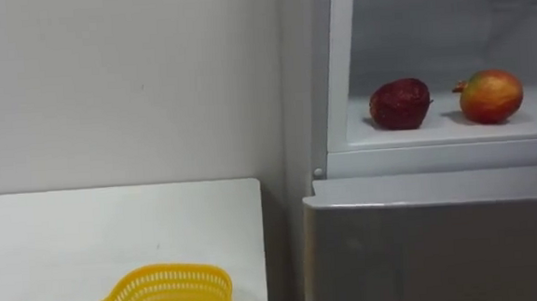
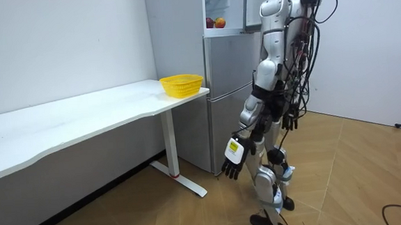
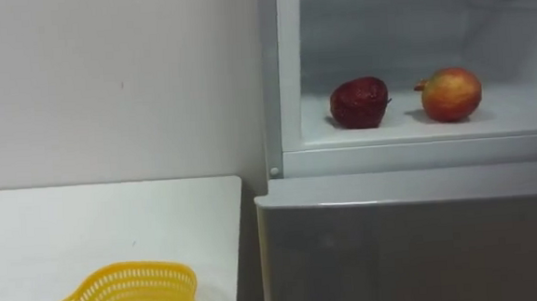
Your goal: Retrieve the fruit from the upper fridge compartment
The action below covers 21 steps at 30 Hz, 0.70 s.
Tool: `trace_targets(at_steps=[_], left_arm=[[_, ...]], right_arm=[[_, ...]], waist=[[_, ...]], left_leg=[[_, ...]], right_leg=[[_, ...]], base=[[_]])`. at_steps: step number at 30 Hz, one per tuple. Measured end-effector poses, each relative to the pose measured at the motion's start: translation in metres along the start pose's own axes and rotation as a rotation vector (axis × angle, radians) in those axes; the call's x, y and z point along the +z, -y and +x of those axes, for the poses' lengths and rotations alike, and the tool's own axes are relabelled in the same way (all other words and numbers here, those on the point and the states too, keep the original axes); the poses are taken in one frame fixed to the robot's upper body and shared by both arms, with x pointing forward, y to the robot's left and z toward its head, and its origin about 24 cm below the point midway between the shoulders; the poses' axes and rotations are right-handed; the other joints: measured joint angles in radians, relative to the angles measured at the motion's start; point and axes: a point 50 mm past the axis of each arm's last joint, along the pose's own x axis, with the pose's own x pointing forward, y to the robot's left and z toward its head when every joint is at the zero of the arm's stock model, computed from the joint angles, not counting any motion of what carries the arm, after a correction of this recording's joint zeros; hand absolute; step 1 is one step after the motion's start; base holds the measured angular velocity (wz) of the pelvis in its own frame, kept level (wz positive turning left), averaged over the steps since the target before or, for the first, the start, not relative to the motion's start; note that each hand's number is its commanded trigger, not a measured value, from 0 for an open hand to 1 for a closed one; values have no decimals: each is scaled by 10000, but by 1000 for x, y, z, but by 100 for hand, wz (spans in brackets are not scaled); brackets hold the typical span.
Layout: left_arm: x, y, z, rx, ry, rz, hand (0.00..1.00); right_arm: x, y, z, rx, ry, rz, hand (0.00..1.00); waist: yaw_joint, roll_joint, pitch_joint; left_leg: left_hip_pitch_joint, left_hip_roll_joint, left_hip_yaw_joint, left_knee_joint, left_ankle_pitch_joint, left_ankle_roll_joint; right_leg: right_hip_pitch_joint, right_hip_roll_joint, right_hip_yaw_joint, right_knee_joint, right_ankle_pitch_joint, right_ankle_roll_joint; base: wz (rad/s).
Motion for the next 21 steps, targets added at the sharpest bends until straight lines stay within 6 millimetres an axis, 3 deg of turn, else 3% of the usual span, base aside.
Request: trace_targets(at_steps=[5,9,11,14,17,21], left_arm=[[8,-2,0,-23,300,501,0],[8,-1,0,-10,421,583,0],[16,-3,-1,92,883,569,0],[21,-4,-2,279,1435,458,0],[20,-2,-4,320,1710,442,0],[17,0,-5,451,1925,435,0]], right_arm=[[52,24,-6,-1450,2248,2737,0],[86,37,-20,-2131,4151,3425,0],[111,48,-39,-2681,5968,3721,0],[128,52,-66,-3122,7896,3865,0],[135,58,-101,-3833,9818,3787,0],[144,61,-138,-4401,11663,4112,0]], waist=[[-71,38,34],[-238,33,11],[-364,136,45],[-453,215,14],[-525,334,-58],[-536,375,-90]], left_leg=[[-132,-12,85,13,-1,-2],[-185,-16,69,42,1,-4],[-341,3,91,94,1,-6],[-404,13,250,115,3,-8],[-441,14,320,108,3,-8],[-359,28,417,36,3,-8]], right_leg=[[-197,39,65,-61,40,-21],[-245,35,83,-85,42,-21],[-424,41,124,-71,59,-27],[-556,79,271,-41,76,-44],[-585,107,362,-29,86,-56],[-570,167,612,-36,103,-73]], base=[[-4],[1],[-5],[-13],[-19],[-19]])
